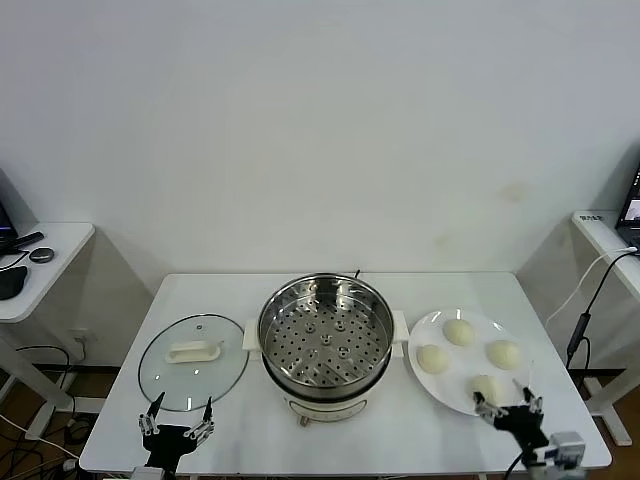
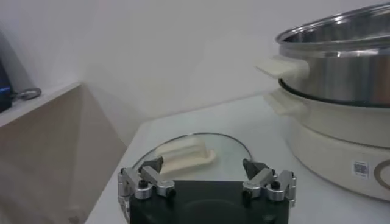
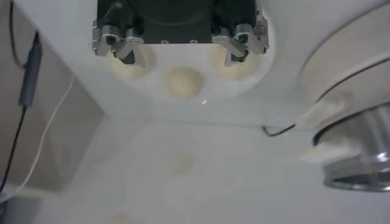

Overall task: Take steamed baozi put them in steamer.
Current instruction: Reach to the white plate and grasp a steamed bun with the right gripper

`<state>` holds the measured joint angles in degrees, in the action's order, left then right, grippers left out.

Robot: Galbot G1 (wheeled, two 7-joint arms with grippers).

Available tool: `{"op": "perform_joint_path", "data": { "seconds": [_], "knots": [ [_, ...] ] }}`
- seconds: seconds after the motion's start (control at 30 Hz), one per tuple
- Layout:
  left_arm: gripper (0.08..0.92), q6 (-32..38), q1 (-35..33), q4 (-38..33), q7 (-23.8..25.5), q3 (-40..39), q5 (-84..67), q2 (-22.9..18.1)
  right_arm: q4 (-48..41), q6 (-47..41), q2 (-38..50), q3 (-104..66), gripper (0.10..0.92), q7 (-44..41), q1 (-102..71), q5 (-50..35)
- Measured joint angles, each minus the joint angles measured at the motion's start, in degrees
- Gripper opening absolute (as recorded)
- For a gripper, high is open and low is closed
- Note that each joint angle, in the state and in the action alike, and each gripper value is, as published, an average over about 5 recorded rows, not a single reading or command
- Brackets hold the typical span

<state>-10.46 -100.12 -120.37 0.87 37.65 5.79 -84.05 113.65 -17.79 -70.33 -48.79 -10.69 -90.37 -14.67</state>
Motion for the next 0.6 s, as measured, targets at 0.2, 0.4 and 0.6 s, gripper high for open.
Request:
{"op": "perform_joint_path", "data": {
  "seconds": [0.2,0.4,0.6],
  "knots": [
    [0.823,-0.3,0.3,0.1,-0.1,0.1,0.1,-0.1,-2.4,-3.3,8.3,0.7,0.823,-5.1,6.6,5.6],
    [0.823,-0.4,0.8,0.8,-0.1,0.2,0.0,-0.1,-7.7,-4.6,20.6,4.5,0.823,-19.8,16.7,16.1],
    [0.823,-0.5,1.2,1.1,-0.1,0.0,-0.1,-0.6,-14.8,-2.3,30.6,15.3,0.823,-36.7,30.9,25.7]
  ]
}}
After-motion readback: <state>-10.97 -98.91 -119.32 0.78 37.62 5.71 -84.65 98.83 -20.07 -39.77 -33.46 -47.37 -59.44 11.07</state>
